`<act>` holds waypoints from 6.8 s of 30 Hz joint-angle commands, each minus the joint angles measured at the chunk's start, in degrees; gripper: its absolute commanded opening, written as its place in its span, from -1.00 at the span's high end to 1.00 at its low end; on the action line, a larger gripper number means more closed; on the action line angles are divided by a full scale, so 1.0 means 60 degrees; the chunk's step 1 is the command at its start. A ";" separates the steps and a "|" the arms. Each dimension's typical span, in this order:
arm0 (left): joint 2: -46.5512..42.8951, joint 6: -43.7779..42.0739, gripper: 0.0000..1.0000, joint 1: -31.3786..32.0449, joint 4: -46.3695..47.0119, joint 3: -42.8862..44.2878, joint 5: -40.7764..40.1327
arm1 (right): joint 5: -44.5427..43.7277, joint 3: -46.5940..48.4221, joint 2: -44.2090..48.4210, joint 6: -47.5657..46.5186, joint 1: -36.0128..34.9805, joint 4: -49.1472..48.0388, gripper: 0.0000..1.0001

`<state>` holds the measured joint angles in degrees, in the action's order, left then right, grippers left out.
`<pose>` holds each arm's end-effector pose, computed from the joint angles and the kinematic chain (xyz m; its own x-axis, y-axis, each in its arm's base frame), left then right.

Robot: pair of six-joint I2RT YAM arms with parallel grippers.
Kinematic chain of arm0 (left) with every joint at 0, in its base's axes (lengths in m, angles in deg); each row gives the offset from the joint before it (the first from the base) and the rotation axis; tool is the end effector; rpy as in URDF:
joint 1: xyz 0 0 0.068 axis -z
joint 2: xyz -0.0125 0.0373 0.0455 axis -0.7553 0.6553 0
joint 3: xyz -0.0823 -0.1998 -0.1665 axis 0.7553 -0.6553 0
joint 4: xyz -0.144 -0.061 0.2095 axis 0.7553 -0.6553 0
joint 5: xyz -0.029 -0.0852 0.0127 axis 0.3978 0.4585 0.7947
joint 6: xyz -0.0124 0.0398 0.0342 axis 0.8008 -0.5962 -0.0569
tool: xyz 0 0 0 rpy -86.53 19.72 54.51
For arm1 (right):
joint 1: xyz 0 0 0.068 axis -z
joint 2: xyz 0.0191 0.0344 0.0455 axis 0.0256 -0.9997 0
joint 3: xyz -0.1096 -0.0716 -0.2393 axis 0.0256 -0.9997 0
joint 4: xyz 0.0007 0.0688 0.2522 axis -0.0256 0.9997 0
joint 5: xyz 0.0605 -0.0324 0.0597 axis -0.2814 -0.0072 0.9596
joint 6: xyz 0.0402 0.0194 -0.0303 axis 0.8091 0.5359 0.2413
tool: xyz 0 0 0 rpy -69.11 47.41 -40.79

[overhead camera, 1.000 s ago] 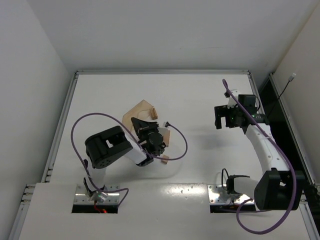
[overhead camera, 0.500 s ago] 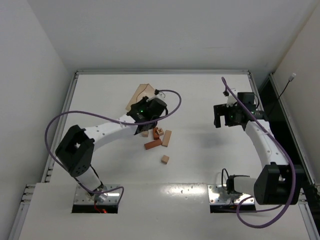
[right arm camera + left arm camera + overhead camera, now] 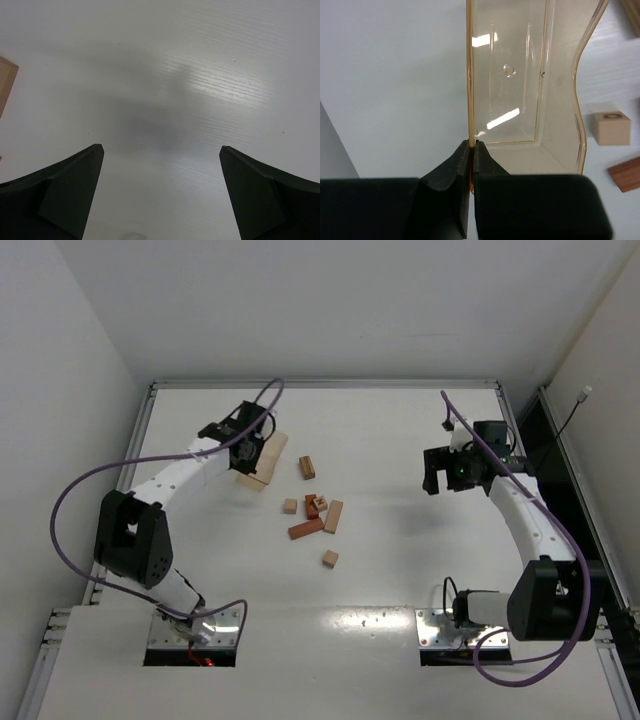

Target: Build the wood block tower

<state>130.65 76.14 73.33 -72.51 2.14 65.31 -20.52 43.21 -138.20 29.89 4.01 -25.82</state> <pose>0.3101 -0.1269 0.2652 -0.7893 0.2903 -0.5410 0.1803 0.9519 0.2478 0.2605 -0.0051 0.2548 -0.7929 -0.0022 -0.6094 -0.0963 0.9879 0.1218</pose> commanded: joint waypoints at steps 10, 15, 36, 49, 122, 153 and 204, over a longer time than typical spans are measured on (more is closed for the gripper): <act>0.1116 -0.0255 1.00 -0.3779 0.0567 0.1449 0.1356 | 0.1446 0.0441 -0.0154 -0.0399 0.0044 -0.0108 -0.99; 0.2084 -0.0475 1.00 -0.5141 0.0772 0.2298 0.2192 | 0.1740 0.0353 -0.0241 -0.0487 0.0044 -0.0020 -0.99; 0.7403 -0.2687 1.00 -0.7195 -0.1147 0.8307 0.4757 | 0.2238 0.0265 -0.0520 -0.0663 0.0044 -0.0020 -0.99; 0.6539 -0.2687 -0.34 -0.7283 -0.0517 0.7090 0.4772 | 0.2413 0.0060 -0.0433 -0.0751 0.0044 -0.0108 -0.99; -0.2192 -0.0329 -0.73 -0.3957 0.0860 -0.0087 0.4830 | -0.2171 0.3766 -0.7346 0.6178 -0.7089 0.0258 -0.24; -0.2104 -0.0240 -0.73 -0.3957 0.1300 -0.0761 0.5005 | 0.3605 0.4379 -0.8177 0.5856 -0.4542 -0.2494 1.00; -0.2851 -0.0137 -0.73 -0.3782 0.1680 -0.1391 0.4757 | 0.3204 0.2331 -0.3758 -0.5084 -0.6927 -0.1060 -0.08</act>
<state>115.22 75.16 50.18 -64.48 -6.01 93.57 -0.98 57.46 -161.41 13.85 -35.81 -34.35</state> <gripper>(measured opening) 0.865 0.543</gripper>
